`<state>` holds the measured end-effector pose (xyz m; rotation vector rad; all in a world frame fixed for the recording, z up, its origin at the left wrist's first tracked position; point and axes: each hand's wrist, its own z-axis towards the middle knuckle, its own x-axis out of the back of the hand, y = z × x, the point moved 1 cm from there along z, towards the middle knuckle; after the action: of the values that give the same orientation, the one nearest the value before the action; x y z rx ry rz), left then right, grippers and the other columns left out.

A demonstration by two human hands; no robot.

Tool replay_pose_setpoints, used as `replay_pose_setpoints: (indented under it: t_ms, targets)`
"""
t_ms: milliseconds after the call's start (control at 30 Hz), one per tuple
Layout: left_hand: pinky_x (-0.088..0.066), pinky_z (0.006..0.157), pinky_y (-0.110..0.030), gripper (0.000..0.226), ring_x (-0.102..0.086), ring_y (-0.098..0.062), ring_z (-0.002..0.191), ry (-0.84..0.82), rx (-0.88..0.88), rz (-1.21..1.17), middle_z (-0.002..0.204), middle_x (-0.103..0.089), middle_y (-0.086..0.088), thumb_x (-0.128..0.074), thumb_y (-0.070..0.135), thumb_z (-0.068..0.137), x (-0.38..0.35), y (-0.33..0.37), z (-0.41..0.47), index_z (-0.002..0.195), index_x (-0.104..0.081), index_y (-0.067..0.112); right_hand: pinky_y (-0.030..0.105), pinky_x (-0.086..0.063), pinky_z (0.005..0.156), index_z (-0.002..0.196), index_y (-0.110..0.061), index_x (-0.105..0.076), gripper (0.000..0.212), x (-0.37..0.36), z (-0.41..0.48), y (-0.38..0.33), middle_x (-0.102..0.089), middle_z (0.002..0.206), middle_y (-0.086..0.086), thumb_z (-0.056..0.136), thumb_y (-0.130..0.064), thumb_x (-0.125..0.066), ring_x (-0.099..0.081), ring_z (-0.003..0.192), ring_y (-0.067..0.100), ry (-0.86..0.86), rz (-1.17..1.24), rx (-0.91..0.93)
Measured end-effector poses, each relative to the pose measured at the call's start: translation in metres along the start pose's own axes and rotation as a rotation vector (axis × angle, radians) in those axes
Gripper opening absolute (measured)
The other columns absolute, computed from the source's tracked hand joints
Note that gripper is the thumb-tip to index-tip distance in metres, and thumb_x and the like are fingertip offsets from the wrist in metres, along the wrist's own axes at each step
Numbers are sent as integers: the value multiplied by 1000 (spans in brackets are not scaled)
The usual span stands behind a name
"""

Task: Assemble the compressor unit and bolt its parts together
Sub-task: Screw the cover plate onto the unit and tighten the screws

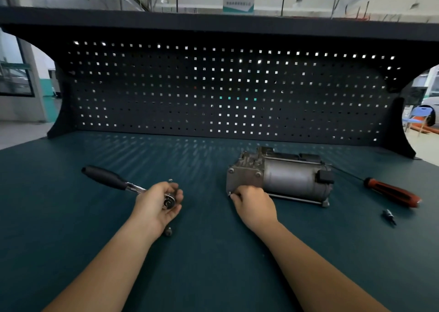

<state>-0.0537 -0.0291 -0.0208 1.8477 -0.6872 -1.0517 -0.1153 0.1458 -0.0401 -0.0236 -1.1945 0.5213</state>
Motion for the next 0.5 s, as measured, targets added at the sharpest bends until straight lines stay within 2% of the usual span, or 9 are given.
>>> replay_pose_setpoints:
  t_ms: [200,300,367,433,500]
  targets:
    - [-44,52,-24,19,-52,-6,33,-37,-66,145,44,-60,0,-44,-3,82,-6,5,-7,76,-59,7,30,-38,64,98,-8,-63,26,0,-1,1,-64,102,10,94,-23,-43,-58,94,30,5,31,-35]
    - [-44,43,-15,21,-49,-7,32,-109,-70,301,48,-63,-3,-43,-4,81,-8,10,-15,84,-62,6,30,-42,63,95,-5,-62,22,2,-5,2,-64,96,12,89,-17,-45,-58,89,31,-14,60,-82]
    - [-44,41,-15,26,-47,-9,33,-170,-73,406,52,-64,-7,-43,-5,79,-10,11,-21,90,-64,6,30,-42,64,92,-2,-62,21,5,-9,2,-64,93,13,87,-15,-46,-58,87,32,-19,106,-129]
    - [-44,39,-17,30,-46,-11,32,-217,-80,498,51,-63,-6,-43,-6,79,-14,10,-27,94,-66,7,28,-44,61,84,2,-62,22,7,-12,-4,-64,85,16,88,-12,-45,-60,79,32,-8,368,-271]
    - [-42,39,-18,31,-45,-11,32,-252,-78,573,48,-60,-6,-43,-7,78,-19,8,-32,95,-65,7,21,-45,44,78,1,-56,23,5,-13,-20,-61,74,18,92,-11,-42,-59,61,28,-72,1018,-558]
